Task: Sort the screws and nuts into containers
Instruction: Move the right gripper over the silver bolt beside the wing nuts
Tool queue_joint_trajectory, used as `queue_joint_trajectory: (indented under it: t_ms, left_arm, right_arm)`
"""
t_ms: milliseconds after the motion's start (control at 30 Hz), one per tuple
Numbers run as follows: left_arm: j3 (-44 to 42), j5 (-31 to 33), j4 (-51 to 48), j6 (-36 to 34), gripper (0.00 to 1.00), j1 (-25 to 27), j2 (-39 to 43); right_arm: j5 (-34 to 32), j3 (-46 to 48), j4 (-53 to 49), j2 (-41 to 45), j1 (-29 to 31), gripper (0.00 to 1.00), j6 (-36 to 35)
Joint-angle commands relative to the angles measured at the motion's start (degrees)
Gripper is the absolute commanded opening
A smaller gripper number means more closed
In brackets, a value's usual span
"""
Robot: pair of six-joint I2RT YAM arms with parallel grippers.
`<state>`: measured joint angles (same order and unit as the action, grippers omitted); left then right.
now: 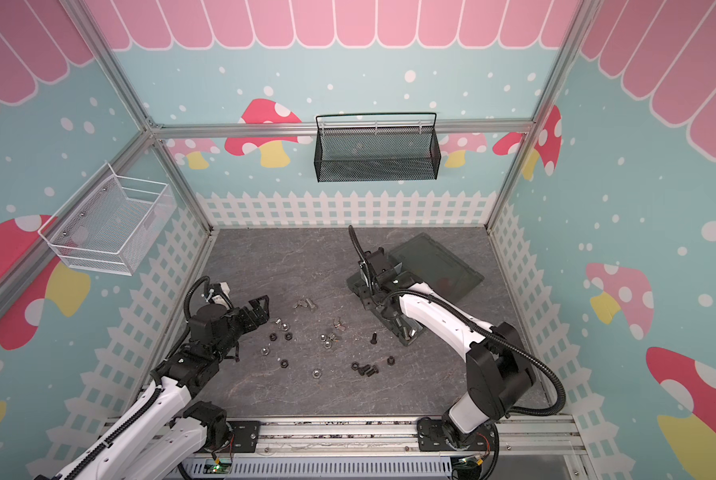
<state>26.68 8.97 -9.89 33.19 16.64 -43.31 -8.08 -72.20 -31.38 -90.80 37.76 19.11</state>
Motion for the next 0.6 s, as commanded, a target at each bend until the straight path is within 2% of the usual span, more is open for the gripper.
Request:
queue_joint_trajectory:
  t_ms: [0, 133, 333, 567]
  left_arm:
    - [2.5, -0.3, -2.8, 3.2, 1.00, 0.3, -0.8]
    - [3.1, 0.5, -4.8, 5.5, 1.00, 0.1, -2.4]
    - [3.3, -0.9, -4.7, 7.4, 1.00, 0.1, -4.7]
    - [3.2, -0.8, -4.3, 7.7, 1.00, 0.1, -5.3]
  right_arm:
    - [-0.5, -6.1, 2.1, -6.3, 4.6, 0.42, -0.5]
    - [0.6, -13.7, 1.5, -14.4, 8.1, 0.46, -1.8]
    - [4.8, -23.8, -0.8, -26.4, 10.3, 0.48, -2.9]
    - [6.4, -30.1, -3.2, -33.7, 11.0, 0.53, -3.3]
